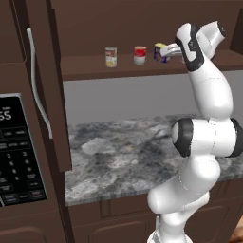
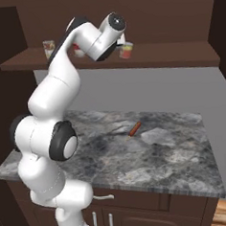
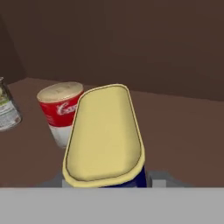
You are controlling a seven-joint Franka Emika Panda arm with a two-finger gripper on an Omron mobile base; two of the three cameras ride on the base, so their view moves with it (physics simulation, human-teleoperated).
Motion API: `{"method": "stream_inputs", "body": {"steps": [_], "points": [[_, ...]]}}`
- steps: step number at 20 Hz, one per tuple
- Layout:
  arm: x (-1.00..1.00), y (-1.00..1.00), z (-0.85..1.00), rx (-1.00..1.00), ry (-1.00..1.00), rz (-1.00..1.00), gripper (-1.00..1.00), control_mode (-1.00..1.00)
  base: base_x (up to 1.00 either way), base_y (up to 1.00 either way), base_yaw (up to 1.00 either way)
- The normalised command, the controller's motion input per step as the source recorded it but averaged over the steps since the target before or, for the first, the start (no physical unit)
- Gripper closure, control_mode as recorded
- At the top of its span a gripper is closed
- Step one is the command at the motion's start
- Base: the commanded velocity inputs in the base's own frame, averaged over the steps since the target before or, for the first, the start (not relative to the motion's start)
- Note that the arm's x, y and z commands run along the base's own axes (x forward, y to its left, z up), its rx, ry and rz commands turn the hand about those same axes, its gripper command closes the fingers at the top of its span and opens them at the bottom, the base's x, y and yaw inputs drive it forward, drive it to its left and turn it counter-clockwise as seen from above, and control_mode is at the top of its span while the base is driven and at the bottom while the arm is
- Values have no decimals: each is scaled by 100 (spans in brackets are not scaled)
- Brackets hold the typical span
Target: Stack two cans on top of the other two cans in the cabinet.
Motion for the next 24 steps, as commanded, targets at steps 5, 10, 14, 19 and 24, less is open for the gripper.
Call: {"method": "stream_inputs", "body": {"steps": [5, 10, 14, 19, 24], "points": [[-24, 9, 22, -8, -7, -12, 100, -100, 0, 0, 0], [-9, 11, 23, 0, 0, -9, 100, -100, 0, 0, 0], [-23, -15, 17, 0, 0, -13, 100, -100, 0, 0, 0], [-28, -18, 18, 0, 0, -22, 100, -100, 0, 0, 0], [-25, -17, 14, 0, 0, -27, 100, -100, 0, 0, 0]]}}
